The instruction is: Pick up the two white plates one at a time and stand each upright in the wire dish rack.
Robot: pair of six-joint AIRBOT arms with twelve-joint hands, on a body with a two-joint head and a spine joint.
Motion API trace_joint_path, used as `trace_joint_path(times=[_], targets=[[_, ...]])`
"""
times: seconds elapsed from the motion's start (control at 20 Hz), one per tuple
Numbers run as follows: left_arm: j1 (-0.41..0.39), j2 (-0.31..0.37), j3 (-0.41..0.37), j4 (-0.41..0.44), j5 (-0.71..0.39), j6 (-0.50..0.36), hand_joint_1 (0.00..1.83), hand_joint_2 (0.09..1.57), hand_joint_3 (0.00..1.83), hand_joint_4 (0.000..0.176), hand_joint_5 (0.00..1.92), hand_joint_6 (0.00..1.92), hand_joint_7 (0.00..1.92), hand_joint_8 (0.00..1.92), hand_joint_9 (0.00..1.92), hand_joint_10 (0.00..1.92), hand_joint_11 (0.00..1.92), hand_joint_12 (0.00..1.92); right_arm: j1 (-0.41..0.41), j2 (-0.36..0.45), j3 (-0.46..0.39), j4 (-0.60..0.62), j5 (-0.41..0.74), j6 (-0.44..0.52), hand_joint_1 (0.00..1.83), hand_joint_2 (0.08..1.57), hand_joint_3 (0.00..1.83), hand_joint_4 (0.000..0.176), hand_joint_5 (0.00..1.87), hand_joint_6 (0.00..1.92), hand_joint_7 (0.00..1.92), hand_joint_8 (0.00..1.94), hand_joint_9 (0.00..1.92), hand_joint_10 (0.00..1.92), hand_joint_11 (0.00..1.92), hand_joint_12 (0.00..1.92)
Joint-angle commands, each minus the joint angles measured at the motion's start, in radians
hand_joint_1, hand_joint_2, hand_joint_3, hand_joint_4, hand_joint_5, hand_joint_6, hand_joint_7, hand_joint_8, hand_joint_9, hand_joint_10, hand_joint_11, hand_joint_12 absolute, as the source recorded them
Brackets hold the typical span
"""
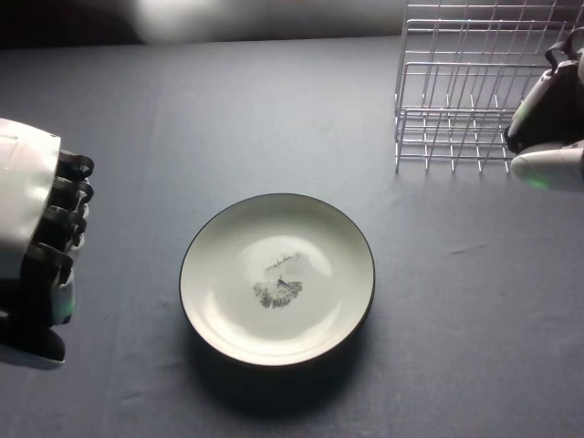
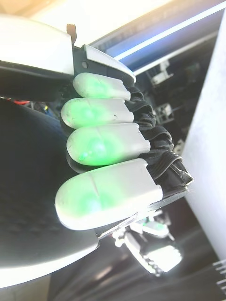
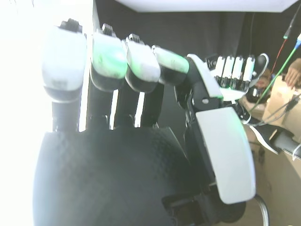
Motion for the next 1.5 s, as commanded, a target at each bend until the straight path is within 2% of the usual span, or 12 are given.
trace_joint_path(times=[0.0,0.05,0.1,0.4,0.5,0.65,0.85,1.0,1.05,1.15,1.3,1.45], targets=[[0.0,0.001,0.007,-0.079,-0.062,-0.006,0.0,1.1,0.29,0.0,0.01,0.01,0.0,0.0,0.0,0.0,0.0,0.01,0.002,0.004,0.0,0.025,0.105,0.006,0.0,1.28,0.12,0.0,0.09,0.05,0.09,0.05,0.07,0.07,0.0,0.32],[0.002,0.0,0.011,-0.075,-0.064,-0.006,0.0,1.1,0.29,0.0,0.01,0.01,0.0,0.0,0.0,0.0,0.0,0.01,-0.001,0.004,0.0,0.025,0.109,0.006,0.0,1.28,0.12,0.0,0.09,0.05,0.09,0.05,0.07,0.07,0.0,0.32],[0.004,-0.004,0.019,-0.069,-0.064,-0.006,0.0,1.22,0.04,0.0,0.04,0.01,0.0,0.0,0.0,0.0,0.0,0.0,-0.004,0.003,0.0,0.028,0.109,0.006,0.0,1.33,0.01,0.0,0.14,0.01,0.12,0.0,0.1,0.01,0.0,0.29],[-0.024,-0.013,0.025,-0.05,-0.063,-0.024,0.0,1.23,0.02,0.0,0.04,0.0,0.0,0.0,0.0,0.0,0.0,0.0,-0.021,0.004,0.0,0.045,0.136,0.005,0.06,1.4,0.0,0.0,0.11,0.0,0.09,0.0,0.07,0.0,0.0,0.26],[-0.054,-0.02,0.025,0.01,-0.063,-0.024,0.0,1.23,0.02,0.0,0.01,0.0,0.0,0.0,0.0,0.0,0.0,0.0,-0.025,0.004,-0.001,0.049,0.14,0.002,0.11,1.38,0.0,0.0,0.17,0.0,0.16,0.0,0.15,0.0,0.0,0.43],[-0.089,-0.033,0.021,0.062,-0.063,-0.024,0.0,1.24,0.02,0.0,0.03,0.01,0.0,0.0,0.0,0.0,0.0,0.0,-0.024,0.003,-0.001,0.049,0.152,0.001,0.07,1.37,0.0,0.0,0.12,0.0,0.1,0.0,0.08,0.0,0.0,0.24],[-0.088,-0.067,0.001,0.119,-0.022,-0.023,0.0,1.23,0.01,0.0,0.01,0.0,0.0,0.0,0.0,0.0,0.0,0.0,-0.033,0.003,-0.001,0.049,0.165,-0.013,0.02,1.38,0.0,0.0,0.13,0.01,0.1,0.01,0.08,0.01,0.0,0.2],[-0.038,-0.093,0.001,0.149,0.057,-0.017,0.0,1.22,0.01,0.0,0.02,0.01,0.0,0.0,0.0,0.0,0.0,0.0,-0.038,0.003,0.007,0.02,0.208,-0.043,0.0,1.32,0.0,0.0,0.07,0.0,0.05,0.0,0.02,0.01,0.01,0.05],[-0.027,-0.1,0.004,0.163,0.081,-0.018,0.0,1.22,0.01,0.0,0.0,0.0,0.0,0.0,0.0,0.0,0.0,0.0,-0.045,0.003,0.008,0.02,0.215,-0.069,0.0,1.31,0.0,0.0,0.11,0.01,0.09,0.01,0.06,0.01,0.0,0.19],[0.0,-0.119,0.018,0.19,0.111,-0.016,0.0,1.21,0.0,0.0,0.01,0.01,0.0,0.0,0.0,0.0,0.0,0.0,-0.06,0.004,0.016,-0.008,0.249,-0.111,0.02,1.29,0.0,0.0,0.11,0.0,0.09,0.0,0.06,0.0,0.0,0.2],[0.049,-0.155,0.059,0.191,0.142,-0.011,0.0,1.22,0.01,0.0,0.0,0.0,0.0,0.0,0.0,0.0,0.0,0.0,-0.061,0.004,0.034,-0.004,0.271,-0.183,0.35,1.22,0.0,0.0,0.11,0.0,0.08,0.0,0.08,0.01,0.0,0.27],[0.079,-0.203,0.099,0.202,0.169,-0.005,0.0,1.22,0.01,0.0,0.0,0.0,0.0,0.0,0.0,0.0,0.0,0.0,-0.08,0.004,0.05,-0.112,0.314,-0.2,0.37,1.19,0.0,0.0,0.16,0.0,0.14,0.0,0.13,0.0,0.0,0.41]])
